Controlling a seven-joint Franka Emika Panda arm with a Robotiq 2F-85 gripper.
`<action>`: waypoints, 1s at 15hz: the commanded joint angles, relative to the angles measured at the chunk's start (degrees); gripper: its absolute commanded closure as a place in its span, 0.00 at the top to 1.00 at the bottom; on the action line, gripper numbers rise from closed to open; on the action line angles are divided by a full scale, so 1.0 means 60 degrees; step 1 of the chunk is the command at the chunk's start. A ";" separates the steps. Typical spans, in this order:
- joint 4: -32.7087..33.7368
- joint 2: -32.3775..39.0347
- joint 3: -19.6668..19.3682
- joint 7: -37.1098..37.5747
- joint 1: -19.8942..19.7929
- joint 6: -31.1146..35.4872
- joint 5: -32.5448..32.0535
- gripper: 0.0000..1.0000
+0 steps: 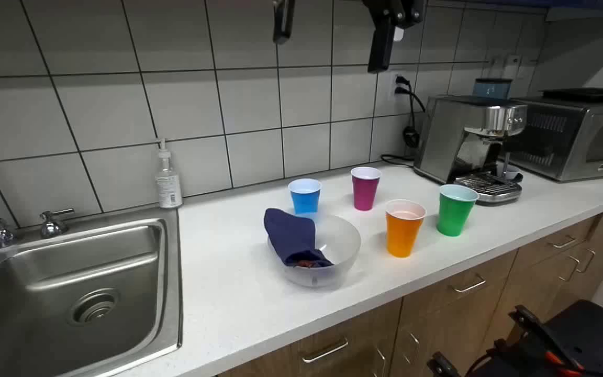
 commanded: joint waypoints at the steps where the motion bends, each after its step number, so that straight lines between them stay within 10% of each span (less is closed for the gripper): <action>1: 0.0031 -0.0009 0.0186 -0.0098 -0.0257 -0.0072 0.0093 1.00; 15: -0.0410 0.0037 0.0726 0.0532 -0.0821 0.1114 -0.1498 1.00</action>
